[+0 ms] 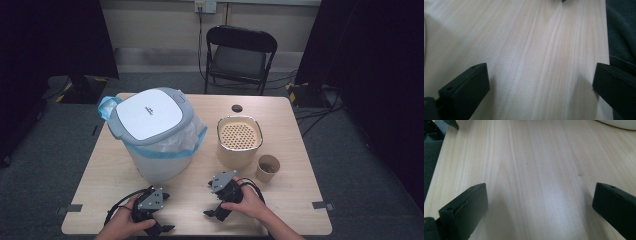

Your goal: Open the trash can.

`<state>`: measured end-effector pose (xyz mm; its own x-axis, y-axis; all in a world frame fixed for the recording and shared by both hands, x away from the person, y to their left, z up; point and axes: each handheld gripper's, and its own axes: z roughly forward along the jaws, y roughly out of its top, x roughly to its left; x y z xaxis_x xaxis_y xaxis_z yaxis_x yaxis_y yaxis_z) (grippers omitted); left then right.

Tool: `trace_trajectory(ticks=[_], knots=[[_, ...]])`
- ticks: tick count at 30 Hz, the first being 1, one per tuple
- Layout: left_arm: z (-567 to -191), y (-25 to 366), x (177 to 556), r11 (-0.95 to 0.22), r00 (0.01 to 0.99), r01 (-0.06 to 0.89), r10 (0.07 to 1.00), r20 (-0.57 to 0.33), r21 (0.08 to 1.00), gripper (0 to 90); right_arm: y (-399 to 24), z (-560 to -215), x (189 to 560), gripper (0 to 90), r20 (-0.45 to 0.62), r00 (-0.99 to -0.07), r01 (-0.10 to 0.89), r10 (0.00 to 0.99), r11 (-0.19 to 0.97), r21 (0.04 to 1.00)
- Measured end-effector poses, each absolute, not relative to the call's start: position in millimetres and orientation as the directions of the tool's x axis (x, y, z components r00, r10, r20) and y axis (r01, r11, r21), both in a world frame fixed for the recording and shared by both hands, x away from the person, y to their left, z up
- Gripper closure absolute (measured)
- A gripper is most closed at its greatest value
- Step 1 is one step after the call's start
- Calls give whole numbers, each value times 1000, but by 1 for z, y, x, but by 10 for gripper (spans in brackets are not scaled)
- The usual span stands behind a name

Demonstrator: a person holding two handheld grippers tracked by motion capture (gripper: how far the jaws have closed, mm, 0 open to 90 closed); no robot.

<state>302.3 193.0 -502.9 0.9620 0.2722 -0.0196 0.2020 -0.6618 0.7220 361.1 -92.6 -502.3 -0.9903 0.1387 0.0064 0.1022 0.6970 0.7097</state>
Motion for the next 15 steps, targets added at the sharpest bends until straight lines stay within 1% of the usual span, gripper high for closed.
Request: trace_trajectory(ticks=[2,3,4,5,6,7,8,9,10,11,15], knots=[[-503,193,302,-663,963,202,270,-22,721,0,-93,-501,363,3,8,-989,110,146,705,700],[-503,193,302,-663,963,202,270,-22,721,0,-93,-500,363,38,7,-989,113,151,708,697],[-503,193,302,-662,962,202,273,-18,722,0,-95,-499,364,105,3,-988,113,156,706,700],[-503,193,302,-662,962,202,273,-18,722,0,-95,-499,364,105,3,-988,113,156,706,700],[-503,193,302,-662,962,202,272,-20,721,0,-96,-497,365,188,7,-987,119,160,703,701],[-503,193,302,-662,962,203,272,-20,721,0,-98,-493,366,199,11,-988,120,157,706,698],[-503,193,302,-663,962,201,273,-18,721,0,-99,-491,366,139,15,-988,122,155,709,694],[-503,193,302,-662,962,202,273,-19,721,0,-100,-486,366,178,-3,-988,110,152,725,679],[-503,193,302,-662,963,203,270,-22,721,0,-101,-483,366,182,-11,-990,99,144,736,670],[-503,193,302,-662,963,203,270,-22,721,0,-103,-479,366,166,-12,-989,101,146,741,664],[-503,193,302,-662,962,203,273,-20,722,0,-106,-458,367,170,-31,-988,95,151,757,646]])
